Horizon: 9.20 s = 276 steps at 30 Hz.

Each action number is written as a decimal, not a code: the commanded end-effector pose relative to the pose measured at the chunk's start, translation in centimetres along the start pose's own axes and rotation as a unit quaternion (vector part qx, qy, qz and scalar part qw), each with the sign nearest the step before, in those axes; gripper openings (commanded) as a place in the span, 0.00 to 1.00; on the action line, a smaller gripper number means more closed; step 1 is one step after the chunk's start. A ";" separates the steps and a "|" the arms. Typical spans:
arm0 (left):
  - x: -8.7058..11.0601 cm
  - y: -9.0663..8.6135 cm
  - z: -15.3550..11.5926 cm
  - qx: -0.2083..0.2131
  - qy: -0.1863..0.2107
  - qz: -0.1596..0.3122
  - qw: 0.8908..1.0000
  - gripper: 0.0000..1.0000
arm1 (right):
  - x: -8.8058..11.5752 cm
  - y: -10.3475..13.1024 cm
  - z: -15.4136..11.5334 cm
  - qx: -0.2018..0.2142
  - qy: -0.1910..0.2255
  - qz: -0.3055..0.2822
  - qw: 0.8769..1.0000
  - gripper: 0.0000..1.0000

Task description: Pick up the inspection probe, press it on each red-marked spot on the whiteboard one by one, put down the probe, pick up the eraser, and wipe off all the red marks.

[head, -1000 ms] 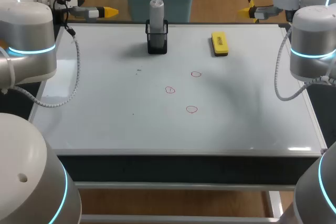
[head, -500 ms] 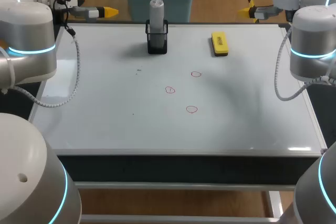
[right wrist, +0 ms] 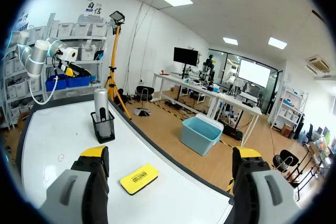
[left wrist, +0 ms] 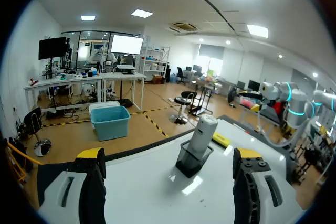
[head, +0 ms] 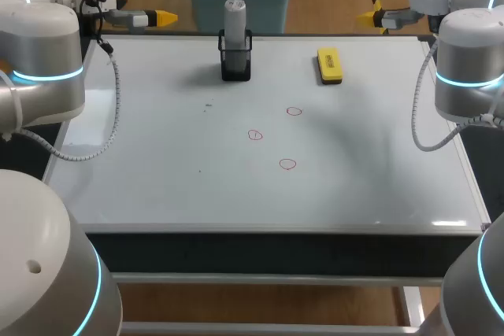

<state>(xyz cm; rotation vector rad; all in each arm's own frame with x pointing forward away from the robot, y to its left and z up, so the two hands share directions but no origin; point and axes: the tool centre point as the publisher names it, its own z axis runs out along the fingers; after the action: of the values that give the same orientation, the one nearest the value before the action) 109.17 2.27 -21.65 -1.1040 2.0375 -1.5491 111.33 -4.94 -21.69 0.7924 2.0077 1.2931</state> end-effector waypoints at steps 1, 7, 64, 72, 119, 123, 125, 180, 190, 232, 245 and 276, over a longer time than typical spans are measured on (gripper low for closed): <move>0.0 0.0 0.0 0.000 0.000 0.000 1.000 1.00 | 0.0 0.0 0.0 0.000 0.000 0.000 1.000 1.00; 0.0 0.0 0.0 0.000 0.000 0.000 1.000 1.00 | 0.0 0.0 0.0 0.000 0.000 0.000 1.000 1.00; 0.2 0.2 1.1 -0.008 0.031 0.022 0.999 1.00 | 0.0 0.0 0.0 0.000 0.000 0.000 1.000 1.00; 1.3 1.8 4.0 0.014 0.120 0.081 0.989 1.00 | 0.0 0.0 0.0 0.000 0.000 0.000 1.000 1.00; 8.9 2.4 18.4 0.110 0.373 0.090 0.917 1.00 | 0.0 0.0 0.0 0.000 0.000 0.000 1.000 1.00; 9.7 2.0 18.7 0.117 0.368 0.088 0.918 1.00 | 0.0 0.0 0.0 0.000 0.000 0.000 1.000 1.00; 10.2 1.9 18.8 0.116 0.360 0.089 0.921 1.00 | 0.0 0.0 0.0 0.000 0.000 0.000 1.000 1.00; 12.3 0.9 18.0 0.114 0.369 0.118 0.915 0.00 | 0.0 0.0 0.0 0.000 0.000 0.000 1.000 1.00; 12.5 -1.3 17.2 0.108 0.366 0.131 0.915 0.00 | 0.0 0.0 0.0 0.000 0.000 0.000 1.000 1.00; 9.1 -7.6 3.9 0.135 0.257 0.148 0.946 0.00 | 0.0 0.0 0.0 0.000 0.000 0.000 1.000 1.00; 4.4 -1.9 -0.5 0.125 0.202 0.131 0.963 0.00 | 0.0 0.0 0.0 0.000 0.000 0.000 1.000 1.00; 1.9 3.2 -1.6 0.120 0.197 0.123 0.965 0.00 | 0.0 0.0 0.0 0.000 0.000 0.000 1.000 1.00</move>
<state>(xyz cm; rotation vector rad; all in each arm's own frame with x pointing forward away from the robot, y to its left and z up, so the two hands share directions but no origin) 105.75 2.34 -23.82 -0.4578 2.0575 -1.9350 111.33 -4.93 -21.68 0.7926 2.0076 1.2929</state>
